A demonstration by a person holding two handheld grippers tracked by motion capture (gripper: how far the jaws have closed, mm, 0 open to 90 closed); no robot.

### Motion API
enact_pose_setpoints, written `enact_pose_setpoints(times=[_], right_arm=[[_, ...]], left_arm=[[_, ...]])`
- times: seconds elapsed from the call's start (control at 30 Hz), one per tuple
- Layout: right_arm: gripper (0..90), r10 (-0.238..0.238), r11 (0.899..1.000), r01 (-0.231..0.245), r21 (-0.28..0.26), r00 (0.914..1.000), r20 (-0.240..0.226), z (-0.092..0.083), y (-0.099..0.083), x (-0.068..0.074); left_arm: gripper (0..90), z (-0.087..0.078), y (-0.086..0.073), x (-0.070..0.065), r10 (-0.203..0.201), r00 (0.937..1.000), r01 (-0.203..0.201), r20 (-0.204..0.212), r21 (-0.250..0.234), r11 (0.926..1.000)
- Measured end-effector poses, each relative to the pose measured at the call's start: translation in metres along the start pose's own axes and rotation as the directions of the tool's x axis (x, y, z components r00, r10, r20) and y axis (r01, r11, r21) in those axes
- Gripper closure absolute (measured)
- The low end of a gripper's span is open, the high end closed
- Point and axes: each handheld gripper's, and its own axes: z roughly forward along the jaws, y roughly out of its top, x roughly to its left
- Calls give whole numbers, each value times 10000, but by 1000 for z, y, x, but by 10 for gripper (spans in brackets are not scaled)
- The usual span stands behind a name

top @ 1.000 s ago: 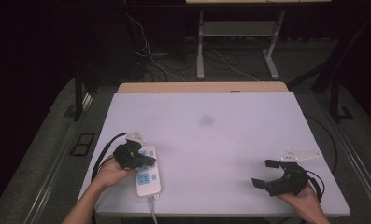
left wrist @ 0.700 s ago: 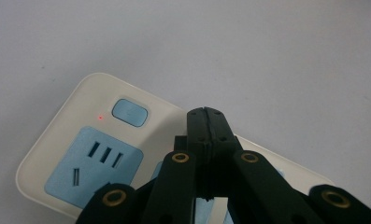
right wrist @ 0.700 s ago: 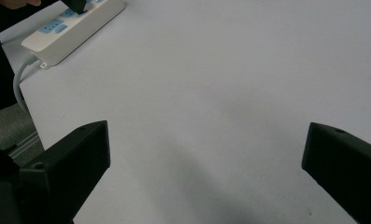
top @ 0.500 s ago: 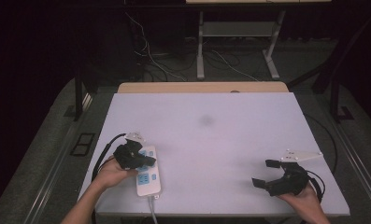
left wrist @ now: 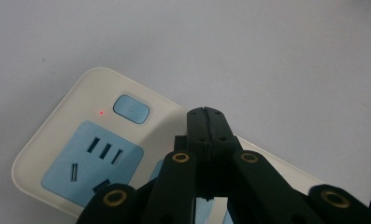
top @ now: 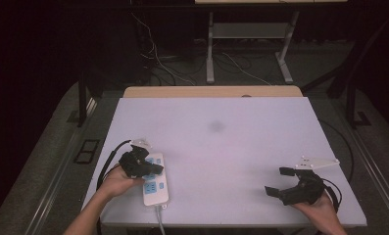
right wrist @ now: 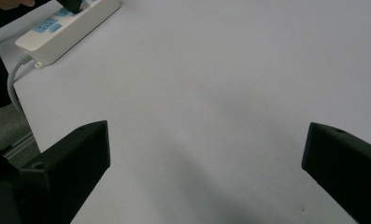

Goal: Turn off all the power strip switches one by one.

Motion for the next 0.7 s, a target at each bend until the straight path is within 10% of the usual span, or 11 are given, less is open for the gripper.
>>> enact_pose_setpoints(times=[0.7], right_arm=[[10,30,10000,-30,-68,10000,48,-1,0,-1]], left_arm=[[891,-18,11,-1,91,9999,-84,139,-507,9987]])
